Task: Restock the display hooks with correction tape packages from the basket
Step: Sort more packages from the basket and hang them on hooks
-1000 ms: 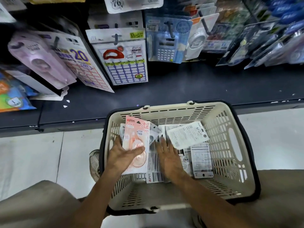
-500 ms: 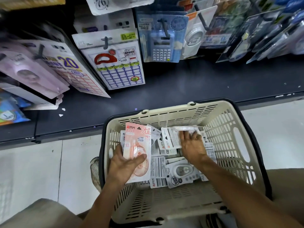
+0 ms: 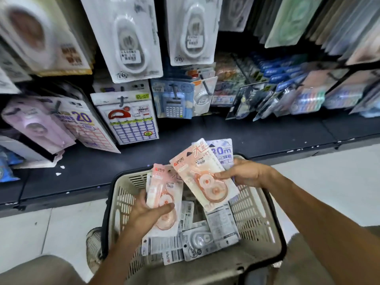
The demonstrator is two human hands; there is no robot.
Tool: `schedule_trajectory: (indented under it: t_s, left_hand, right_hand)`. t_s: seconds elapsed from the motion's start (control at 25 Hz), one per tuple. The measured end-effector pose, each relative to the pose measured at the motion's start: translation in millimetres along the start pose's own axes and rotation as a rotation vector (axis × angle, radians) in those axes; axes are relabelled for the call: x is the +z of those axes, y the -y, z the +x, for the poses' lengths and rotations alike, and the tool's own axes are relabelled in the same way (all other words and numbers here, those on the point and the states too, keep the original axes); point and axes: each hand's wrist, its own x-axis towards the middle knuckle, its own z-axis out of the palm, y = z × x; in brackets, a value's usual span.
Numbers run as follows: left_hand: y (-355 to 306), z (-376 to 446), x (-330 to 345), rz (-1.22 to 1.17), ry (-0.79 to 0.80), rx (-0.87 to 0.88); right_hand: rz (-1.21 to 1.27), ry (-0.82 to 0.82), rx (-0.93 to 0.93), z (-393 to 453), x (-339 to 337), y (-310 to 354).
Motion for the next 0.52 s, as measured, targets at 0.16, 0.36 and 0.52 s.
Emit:
schedule_trajectory:
  t_s: [0.16, 0.36, 0.52]
  left_hand:
    - [-71.8, -31.9, 33.3, -0.26, 0.143, 0.255]
    - [-172.2, -75.7, 58.3, -0.383, 0.085, 0.409]
    - [-214.9, -115.6, 61.9, -0.343, 0.011, 0.472]
  right_hand:
    - [0.193, -0.082, -0.273, -79.3, 4.5, 65.4]
    - [0.343, -0.456, -0.446, -150.2, 27.1, 111.2]
    - [0.23, -0.788, -0.479, -178.5, 32.7, 131.3]
